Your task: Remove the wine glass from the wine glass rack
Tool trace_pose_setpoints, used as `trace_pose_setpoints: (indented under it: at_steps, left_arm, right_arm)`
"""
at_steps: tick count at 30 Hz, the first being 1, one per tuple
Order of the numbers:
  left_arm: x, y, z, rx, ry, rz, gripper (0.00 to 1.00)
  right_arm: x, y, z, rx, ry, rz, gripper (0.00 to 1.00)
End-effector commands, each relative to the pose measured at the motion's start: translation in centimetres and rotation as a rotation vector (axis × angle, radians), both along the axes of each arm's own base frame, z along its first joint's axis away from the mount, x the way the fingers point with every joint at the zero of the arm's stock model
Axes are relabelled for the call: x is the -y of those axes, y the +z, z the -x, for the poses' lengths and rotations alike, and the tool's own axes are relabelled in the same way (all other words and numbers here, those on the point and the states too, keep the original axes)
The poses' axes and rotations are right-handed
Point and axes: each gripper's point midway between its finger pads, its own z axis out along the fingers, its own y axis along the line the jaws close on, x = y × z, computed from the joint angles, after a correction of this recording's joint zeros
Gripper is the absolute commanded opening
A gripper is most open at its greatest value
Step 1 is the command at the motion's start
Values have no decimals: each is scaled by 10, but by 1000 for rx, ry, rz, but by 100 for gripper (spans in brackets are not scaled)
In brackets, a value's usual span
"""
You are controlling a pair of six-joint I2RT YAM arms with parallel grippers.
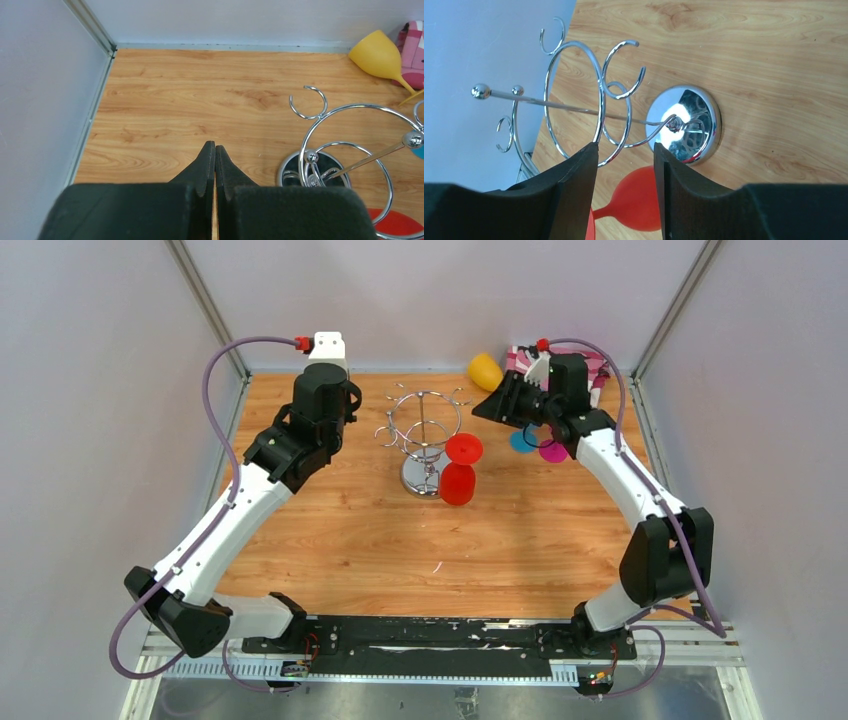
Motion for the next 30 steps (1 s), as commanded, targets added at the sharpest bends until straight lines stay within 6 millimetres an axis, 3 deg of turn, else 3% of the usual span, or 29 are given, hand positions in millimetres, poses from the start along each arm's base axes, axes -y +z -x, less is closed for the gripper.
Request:
trace_pose_setpoints:
  at_steps: [1, 6, 12, 19, 25, 30]
  left_arm:
    - [6, -1, -5, 5, -11, 18, 0]
    - [6, -1, -5, 4, -10, 20, 0]
    - [8, -2, -5, 2, -22, 31, 0]
    - [10, -3, -4, -1, -33, 40, 0]
    - [9, -2, -1, 2, -31, 43, 0]
    - [9, -2, -1, -1, -33, 45, 0]
  right_arm:
    - [4, 13, 24, 34, 50, -9, 51]
    - [0, 18, 45, 45, 101, -55, 54]
    - [-8, 7, 71, -7, 183, -120, 55]
    - [-17, 7, 84, -17, 239, -217, 53]
    - [-17, 10, 90, -13, 246, -222, 29]
    - [-17, 11, 94, -17, 250, -225, 15]
